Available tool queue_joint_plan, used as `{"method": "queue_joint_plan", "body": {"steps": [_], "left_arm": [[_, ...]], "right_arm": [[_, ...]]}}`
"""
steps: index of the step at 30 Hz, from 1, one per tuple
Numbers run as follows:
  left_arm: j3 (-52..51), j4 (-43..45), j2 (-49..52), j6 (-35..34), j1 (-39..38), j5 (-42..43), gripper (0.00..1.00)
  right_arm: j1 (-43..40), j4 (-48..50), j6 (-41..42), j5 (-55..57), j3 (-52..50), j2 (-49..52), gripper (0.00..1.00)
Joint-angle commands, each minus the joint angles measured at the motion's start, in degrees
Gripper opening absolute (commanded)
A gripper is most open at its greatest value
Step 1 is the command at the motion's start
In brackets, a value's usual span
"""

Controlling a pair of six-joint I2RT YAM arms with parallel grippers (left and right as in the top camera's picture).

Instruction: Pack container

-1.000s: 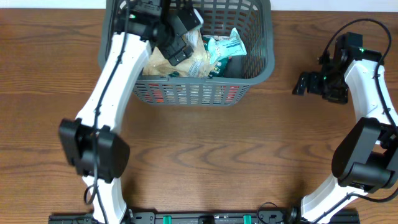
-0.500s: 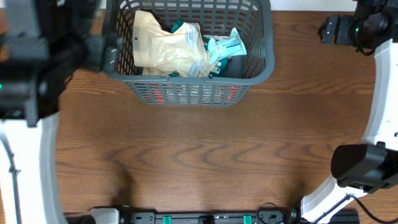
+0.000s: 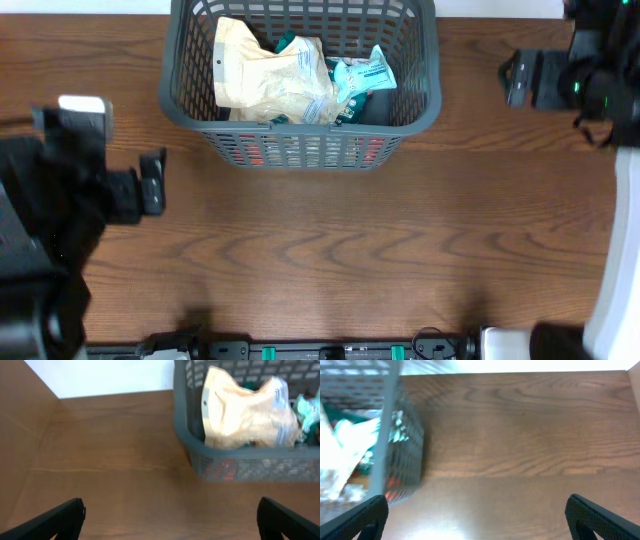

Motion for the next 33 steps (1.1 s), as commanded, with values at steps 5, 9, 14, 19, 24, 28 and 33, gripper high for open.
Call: {"method": "queue_joint_plan", "body": {"steps": [5,9,14,19,24,28,33], "left_arm": [[-26.84,10.47,-16.74,-0.61,-0.39,2.27,0.99],[-41.03,18.34,-24.0,-0.59,-0.7,2.27,0.99],[-50.49,24.06,-27.85,-0.63,-0.7,2.29,0.99],[-51.45,24.44,-28.0,-0.61,-1.03,2.27,0.99],[-51.45,24.39,-28.0,-0.61,-2.1,2.27,0.99],[-51.45,24.39,-27.96,-0.61,-2.1,2.27,0.99],[-51.45,24.39,-27.96,-0.61,-2.1,2.27,0.99]], "right_arm": [[7.56,7.26,7.69,5.9,-28.37,-18.56,0.99],[11.72,13.94,12.2,7.32,-47.71,-31.76,0.99],[13.86,19.04,13.55,10.49,-63.41,-44.76,0.99],[13.81,20.46,13.55,10.47,-71.45,-52.76,0.99],[13.81,19.65,13.57,10.05,-72.78,-53.27,0.99],[13.79,18.99,13.55,10.05,-72.78,-53.27,0.99],[13.81,18.56,13.55,10.05,-72.78,-53.27,0.99]]}}
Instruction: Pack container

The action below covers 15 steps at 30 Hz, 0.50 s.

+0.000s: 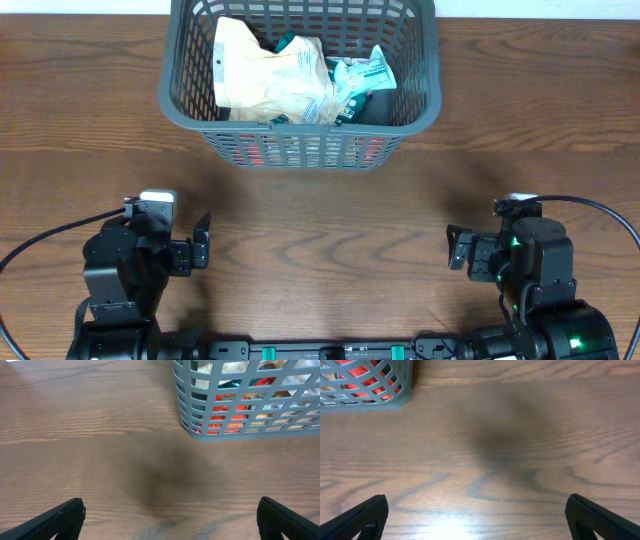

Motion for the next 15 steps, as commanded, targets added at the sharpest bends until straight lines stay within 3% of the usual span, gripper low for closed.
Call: {"method": "queue_joint_plan", "body": {"steps": [1,10,15], "left_arm": [[0.26,0.24,-0.37,-0.52,-0.15,0.79,0.99],[0.26,0.24,-0.37,-0.52,-0.15,0.79,0.99],[0.26,0.24,-0.37,-0.52,-0.15,0.79,0.99]], "right_arm": [[0.55,-0.28,1.03,1.01,-0.13,-0.2,0.99],[0.52,-0.5,1.05,1.01,-0.13,-0.44,0.99],[-0.37,-0.92,-0.02,0.98,-0.79,-6.69,0.99]]}}
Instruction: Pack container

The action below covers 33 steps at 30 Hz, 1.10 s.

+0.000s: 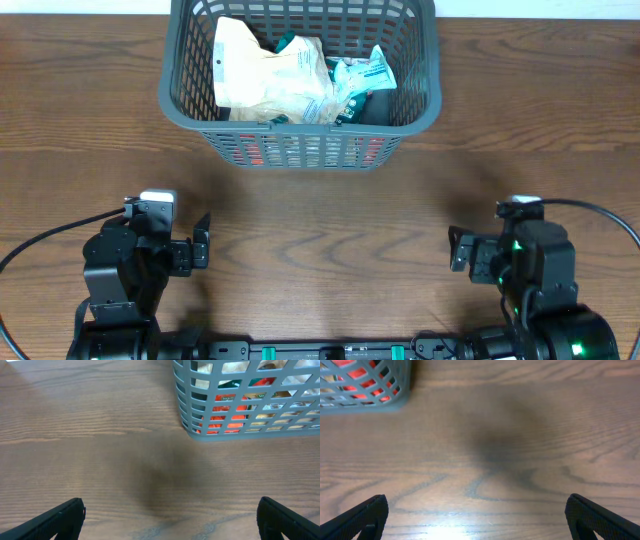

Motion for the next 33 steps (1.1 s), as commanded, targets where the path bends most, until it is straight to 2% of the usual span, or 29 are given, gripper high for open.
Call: {"method": "queue_joint_plan", "body": {"steps": [1,4,7,12,19,23,27,33], "left_arm": [[0.26,0.22,-0.37,-0.52,-0.15,0.79,0.99],[0.26,0.22,-0.37,-0.52,-0.15,0.79,0.99],[0.26,0.22,-0.37,-0.52,-0.15,0.79,0.99],[0.26,0.22,-0.37,-0.52,-0.17,0.79,0.99],[0.26,0.22,-0.37,-0.52,-0.17,0.79,0.99],[0.26,0.22,-0.37,-0.52,-0.15,0.79,0.99],[0.26,0.22,-0.37,-0.52,-0.17,0.79,0.99],[0.26,0.22,-0.37,-0.52,-0.15,0.79,0.99]], "right_arm": [[-0.39,0.02,0.02,-0.68,-1.22,-6.36,0.99],[-0.37,1.38,-0.28,-2.32,-4.79,-14.36,0.99],[-0.39,6.97,-3.72,-4.0,-10.36,-20.98,0.99],[-0.42,23.17,-7.19,-5.05,-22.67,-27.19,0.99],[-0.42,48.35,-10.29,-4.66,-38.1,-27.26,0.99],[-0.48,53.64,-12.04,-3.98,-42.45,-27.23,0.99],[-0.68,53.62,-16.85,-3.96,-42.45,-27.89,0.99],[-1.01,53.55,-17.88,-3.96,-42.45,-30.29,0.99]]}}
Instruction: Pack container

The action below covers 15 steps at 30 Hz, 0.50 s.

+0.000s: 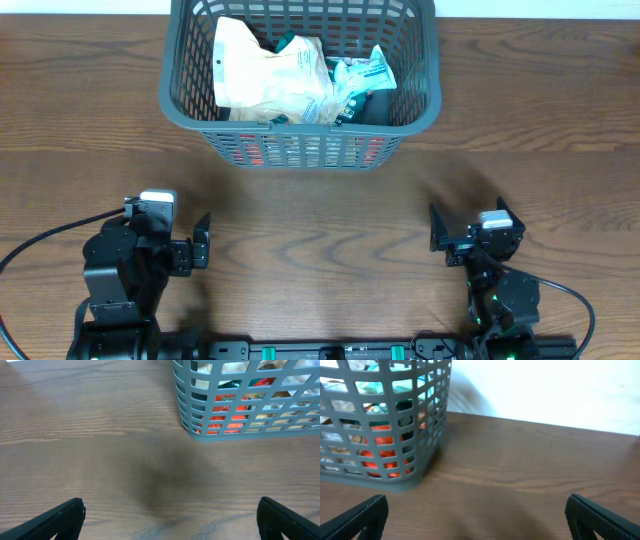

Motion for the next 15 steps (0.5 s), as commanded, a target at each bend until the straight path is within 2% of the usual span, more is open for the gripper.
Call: {"method": "queue_joint_plan", "body": {"steps": [1,15], "left_arm": [[0.26,0.22,-0.35,-0.52,-0.15,0.79,0.99],[0.26,0.22,-0.35,-0.52,-0.17,0.79,0.99]], "right_arm": [[-0.48,0.22,-2.14,0.09,-0.48,-3.21,0.99],[-2.4,0.15,-1.88,0.42,-0.44,-2.97,0.99]]}}
